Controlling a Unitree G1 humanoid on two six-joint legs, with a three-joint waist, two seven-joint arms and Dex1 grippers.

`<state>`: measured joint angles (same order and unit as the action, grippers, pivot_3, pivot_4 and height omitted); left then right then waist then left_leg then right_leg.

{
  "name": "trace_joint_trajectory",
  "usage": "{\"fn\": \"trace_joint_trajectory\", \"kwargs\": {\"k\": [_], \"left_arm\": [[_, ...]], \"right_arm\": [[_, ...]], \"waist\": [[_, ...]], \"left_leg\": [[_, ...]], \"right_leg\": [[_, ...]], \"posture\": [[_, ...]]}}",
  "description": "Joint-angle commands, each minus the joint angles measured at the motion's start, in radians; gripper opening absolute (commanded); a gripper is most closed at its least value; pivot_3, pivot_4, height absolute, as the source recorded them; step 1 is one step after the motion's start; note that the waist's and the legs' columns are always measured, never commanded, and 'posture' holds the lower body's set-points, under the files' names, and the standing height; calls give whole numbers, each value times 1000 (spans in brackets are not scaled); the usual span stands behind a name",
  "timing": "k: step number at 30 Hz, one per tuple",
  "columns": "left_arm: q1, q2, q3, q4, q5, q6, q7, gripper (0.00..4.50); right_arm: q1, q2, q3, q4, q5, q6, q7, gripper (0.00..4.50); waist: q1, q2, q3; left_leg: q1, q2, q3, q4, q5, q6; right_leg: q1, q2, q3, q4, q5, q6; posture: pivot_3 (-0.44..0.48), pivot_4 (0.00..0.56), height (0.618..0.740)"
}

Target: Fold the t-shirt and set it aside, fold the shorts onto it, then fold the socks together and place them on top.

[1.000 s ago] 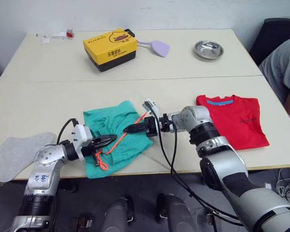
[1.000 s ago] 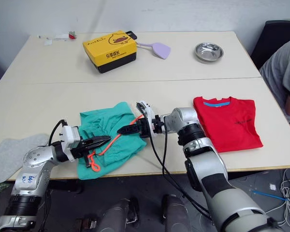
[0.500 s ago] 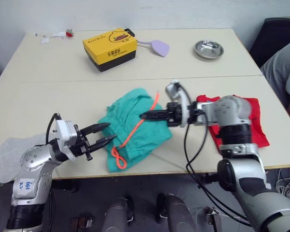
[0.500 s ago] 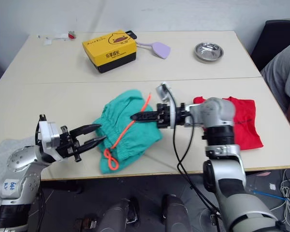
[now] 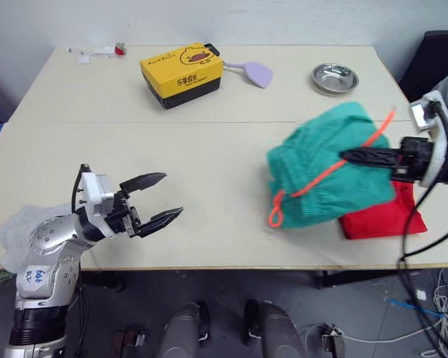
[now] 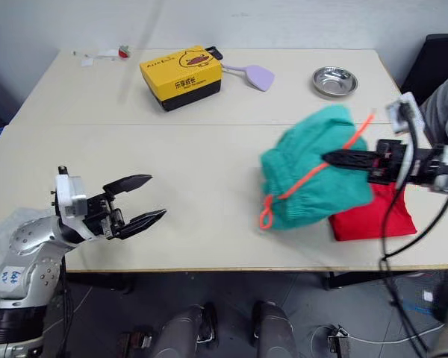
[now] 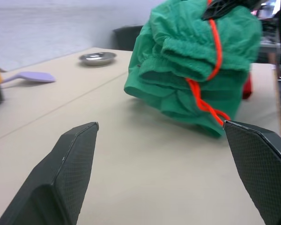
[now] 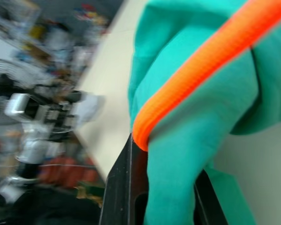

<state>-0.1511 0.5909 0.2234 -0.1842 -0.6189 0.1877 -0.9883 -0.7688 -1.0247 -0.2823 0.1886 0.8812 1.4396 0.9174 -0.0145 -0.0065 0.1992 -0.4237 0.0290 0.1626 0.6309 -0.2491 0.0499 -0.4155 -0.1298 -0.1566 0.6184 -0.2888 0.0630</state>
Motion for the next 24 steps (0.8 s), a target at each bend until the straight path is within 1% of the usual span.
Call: {"fn": "trace_joint_trajectory", "kwargs": {"k": [1,3,5,7,9,11,13,16,19,21,24], "left_arm": [[-38,16,-16,1,-15,14,-38,4478],[-56,17,-19,10,-8,15,-47,4478],[-65,17,-18,13,-4,16,-48,4478],[-66,20,-16,13,3,13,-48,4478],[-61,22,-14,10,9,10,-45,4478],[-57,23,-10,8,10,8,-41,4478],[-54,24,-11,6,14,5,-40,4478],[-54,25,-9,5,20,-1,-37,4478],[-53,24,-5,6,29,-11,-30,4478],[-48,23,-3,4,34,-16,-26,4478],[-38,21,0,3,35,-18,-23,4500]], "right_arm": [[-32,-105,124,131,-118,-165,160,0],[-49,-153,220,236,-213,-256,246,0],[-94,-164,283,360,-301,-337,284,0],[-145,-154,348,503,-417,-449,290,0],[-191,-133,395,632,-511,-552,289,0],[-228,-99,423,753,-597,-685,264,0],[-265,-62,416,845,-641,-752,237,0],[-288,-28,416,914,-694,-804,235,0],[-285,4,383,941,-711,-842,199,0],[-293,11,350,953,-708,-821,172,0],[-271,-14,346,917,-722,-828,235,812]], "waist": [[-12,0,0],[-15,0,0],[-17,1,1],[-17,2,1],[-15,3,2],[-15,3,2],[-15,3,2],[-15,3,2],[-15,3,2],[-15,3,2],[-15,3,2]], "left_leg": [[0,0,1,0,0,0],[1,1,1,0,0,0],[1,1,2,0,0,-1],[1,1,4,0,3,-3],[1,1,5,0,5,0],[1,1,7,0,5,-1],[1,0,8,0,5,-1],[1,0,8,1,5,-1],[1,1,8,1,5,-1],[1,1,8,1,5,-1],[1,1,8,1,5,-1]], "right_leg": [[0,0,0,0,0,0],[0,0,1,1,0,0],[-1,1,1,1,0,0],[-2,1,2,2,0,0],[-3,1,3,2,0,0],[-4,1,5,2,0,0],[-4,1,6,2,0,1],[-4,1,6,3,1,1],[-4,1,7,3,1,1],[-4,1,7,3,1,1],[-4,0,7,4,1,1]], "posture": [[0,150,740],[0,150,740],[0,150,740],[0,150,740],[0,150,740],[0,150,740],[0,150,740],[0,150,740],[0,150,740],[0,150,740],[0,150,740]]}}
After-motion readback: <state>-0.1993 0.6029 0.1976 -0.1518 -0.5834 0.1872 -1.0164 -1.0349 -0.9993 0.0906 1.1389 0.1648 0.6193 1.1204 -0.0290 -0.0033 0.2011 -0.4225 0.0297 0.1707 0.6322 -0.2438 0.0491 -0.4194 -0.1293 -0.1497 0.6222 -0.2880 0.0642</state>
